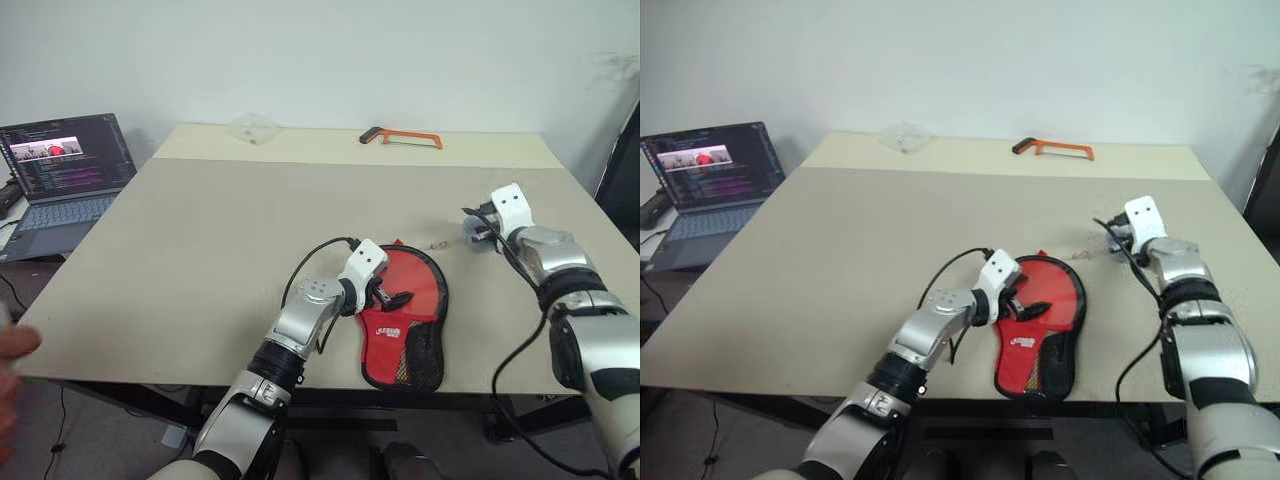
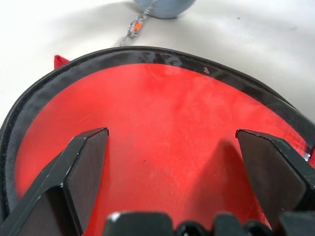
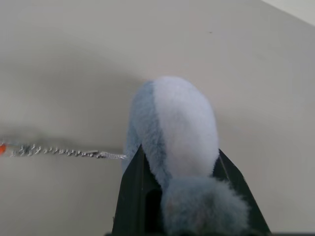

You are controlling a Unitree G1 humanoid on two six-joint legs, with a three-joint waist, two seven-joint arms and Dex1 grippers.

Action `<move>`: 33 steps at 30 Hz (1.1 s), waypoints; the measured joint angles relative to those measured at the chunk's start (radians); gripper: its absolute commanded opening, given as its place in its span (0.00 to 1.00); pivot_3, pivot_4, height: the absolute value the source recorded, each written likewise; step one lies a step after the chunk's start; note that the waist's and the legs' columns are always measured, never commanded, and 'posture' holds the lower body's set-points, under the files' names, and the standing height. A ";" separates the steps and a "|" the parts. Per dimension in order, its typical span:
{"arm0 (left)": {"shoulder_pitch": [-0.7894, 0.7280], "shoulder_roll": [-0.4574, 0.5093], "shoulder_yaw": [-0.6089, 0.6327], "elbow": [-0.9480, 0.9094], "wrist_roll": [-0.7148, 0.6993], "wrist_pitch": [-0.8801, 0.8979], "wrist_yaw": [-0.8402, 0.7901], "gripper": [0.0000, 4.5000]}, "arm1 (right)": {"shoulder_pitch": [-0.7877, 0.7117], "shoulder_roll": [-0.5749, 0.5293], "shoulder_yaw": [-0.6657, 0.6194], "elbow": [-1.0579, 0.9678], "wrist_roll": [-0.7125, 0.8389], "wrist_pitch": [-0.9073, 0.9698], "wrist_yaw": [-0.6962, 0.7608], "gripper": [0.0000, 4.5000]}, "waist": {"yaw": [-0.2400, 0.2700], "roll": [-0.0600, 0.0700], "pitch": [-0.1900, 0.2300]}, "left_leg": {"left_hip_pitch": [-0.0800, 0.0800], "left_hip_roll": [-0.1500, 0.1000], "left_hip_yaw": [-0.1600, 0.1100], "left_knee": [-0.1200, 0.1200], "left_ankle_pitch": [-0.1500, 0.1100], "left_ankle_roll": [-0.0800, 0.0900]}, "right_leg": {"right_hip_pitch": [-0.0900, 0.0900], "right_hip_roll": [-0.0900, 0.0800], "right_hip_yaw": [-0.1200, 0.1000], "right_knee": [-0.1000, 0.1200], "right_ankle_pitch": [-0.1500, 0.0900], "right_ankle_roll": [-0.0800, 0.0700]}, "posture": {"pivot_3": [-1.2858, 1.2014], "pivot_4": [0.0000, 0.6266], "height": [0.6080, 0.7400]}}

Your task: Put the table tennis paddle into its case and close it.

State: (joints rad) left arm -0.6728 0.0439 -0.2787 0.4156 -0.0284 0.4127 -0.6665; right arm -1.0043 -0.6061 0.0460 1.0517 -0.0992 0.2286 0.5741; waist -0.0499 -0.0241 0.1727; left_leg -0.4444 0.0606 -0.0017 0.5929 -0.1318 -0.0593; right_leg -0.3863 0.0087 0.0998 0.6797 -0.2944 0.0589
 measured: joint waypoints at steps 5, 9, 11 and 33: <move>-0.015 -0.001 -0.009 0.021 0.000 -0.002 -0.013 1.00 | 0.312 -0.208 0.074 -0.556 0.015 0.104 0.332 0.07 | 0.010 0.007 -0.004 | 0.000 0.000 0.000 0.000 0.000 0.000 | 0.000 0.000 0.000 -0.001 -0.001 0.001 | 0.52 0.24 1.00; -0.020 0.000 -0.011 0.035 0.001 -0.002 -0.013 1.00 | 0.511 -0.363 0.076 -0.909 0.087 0.158 0.532 0.07 | 0.010 0.010 -0.006 | 0.003 0.000 0.000 0.000 0.000 -0.001 | 0.001 0.000 0.000 -0.001 -0.002 -0.001 | 0.52 0.24 1.00; -0.024 0.000 -0.011 0.043 0.002 -0.003 -0.014 1.00 | 0.579 -0.425 0.062 -1.038 0.139 0.200 0.612 0.07 | 0.008 0.010 -0.006 | 0.006 -0.001 0.000 0.000 -0.001 -0.001 | 0.003 -0.001 0.000 -0.001 -0.006 -0.007 | 0.52 0.24 1.00; -0.058 -0.003 -0.040 0.054 0.029 0.037 -0.024 1.00 | 1.016 -0.594 0.063 -1.664 0.383 0.327 0.795 0.07 | 0.013 -0.002 -0.006 | 0.011 -0.002 -0.001 0.000 -0.003 -0.005 | 0.007 -0.004 -0.002 -0.005 -0.009 -0.008 | 0.52 0.24 1.00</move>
State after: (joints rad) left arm -0.7303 0.0409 -0.3190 0.4700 0.0010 0.4492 -0.6905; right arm 0.0117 -1.2005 0.1085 -0.6119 0.2842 0.5551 1.3692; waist -0.0365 -0.0260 0.1669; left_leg -0.4331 0.0581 -0.0029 0.5926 -0.1352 -0.0639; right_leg -0.3796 0.0042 0.0974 0.6744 -0.3034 0.0513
